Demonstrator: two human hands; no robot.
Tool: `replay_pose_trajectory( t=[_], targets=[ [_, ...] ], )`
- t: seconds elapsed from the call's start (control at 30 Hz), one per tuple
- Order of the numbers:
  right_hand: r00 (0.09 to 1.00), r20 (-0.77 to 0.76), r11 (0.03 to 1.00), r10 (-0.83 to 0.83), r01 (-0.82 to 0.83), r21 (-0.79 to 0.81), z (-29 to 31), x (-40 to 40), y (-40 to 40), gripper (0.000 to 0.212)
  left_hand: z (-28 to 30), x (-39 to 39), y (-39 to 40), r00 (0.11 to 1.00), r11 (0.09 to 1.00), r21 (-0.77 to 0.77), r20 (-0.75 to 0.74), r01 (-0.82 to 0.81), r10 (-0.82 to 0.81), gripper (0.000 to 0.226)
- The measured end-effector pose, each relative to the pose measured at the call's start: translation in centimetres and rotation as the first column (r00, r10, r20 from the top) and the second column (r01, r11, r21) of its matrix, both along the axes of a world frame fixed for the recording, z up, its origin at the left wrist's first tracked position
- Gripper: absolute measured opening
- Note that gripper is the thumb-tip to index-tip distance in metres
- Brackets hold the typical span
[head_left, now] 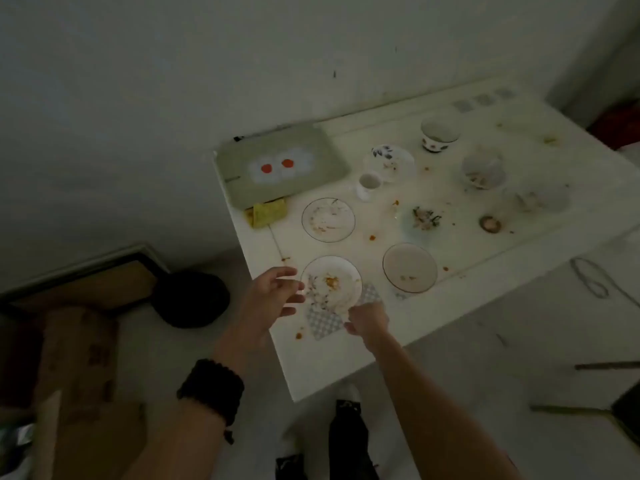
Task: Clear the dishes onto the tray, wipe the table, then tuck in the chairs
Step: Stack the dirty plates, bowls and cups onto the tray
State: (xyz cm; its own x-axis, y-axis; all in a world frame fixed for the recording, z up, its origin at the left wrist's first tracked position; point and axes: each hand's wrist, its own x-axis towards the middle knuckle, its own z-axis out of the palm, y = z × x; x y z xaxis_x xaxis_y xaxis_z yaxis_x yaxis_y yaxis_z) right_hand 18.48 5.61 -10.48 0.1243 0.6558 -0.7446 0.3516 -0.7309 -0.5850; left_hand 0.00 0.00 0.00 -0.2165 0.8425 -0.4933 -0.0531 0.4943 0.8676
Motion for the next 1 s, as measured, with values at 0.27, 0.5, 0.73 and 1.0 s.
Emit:
replay_pose_trajectory(
  t=[0.27,0.5,0.73,1.0],
  targets=[
    [0.991,0.104,0.995,-0.080,0.085,-0.044,-2.4,-0.3,3.0,0.020,-3.1,-0.2,2.4,0.994,0.995,-0.078,0.087,-0.067,0.073,0.019],
    [0.953,-0.115,0.959,-0.281,0.284,0.007,-1.6,-0.5,4.5,0.022,-5.7,-0.3,4.4,0.969,0.956,-0.194,0.075,-0.219,0.237,0.018],
    [0.912,-0.342,0.959,-0.226,0.269,0.083,2.1,-0.4,9.1,0.021,-6.4,1.1,7.6,0.946,0.955,-0.223,0.213,-0.195,0.243,0.050],
    [0.909,-0.404,0.988,-0.107,0.143,0.061,1.7,-0.2,11.7,0.017,-7.6,1.8,10.3,0.873,0.951,-0.064,0.384,-0.301,0.302,0.035]
  ],
)
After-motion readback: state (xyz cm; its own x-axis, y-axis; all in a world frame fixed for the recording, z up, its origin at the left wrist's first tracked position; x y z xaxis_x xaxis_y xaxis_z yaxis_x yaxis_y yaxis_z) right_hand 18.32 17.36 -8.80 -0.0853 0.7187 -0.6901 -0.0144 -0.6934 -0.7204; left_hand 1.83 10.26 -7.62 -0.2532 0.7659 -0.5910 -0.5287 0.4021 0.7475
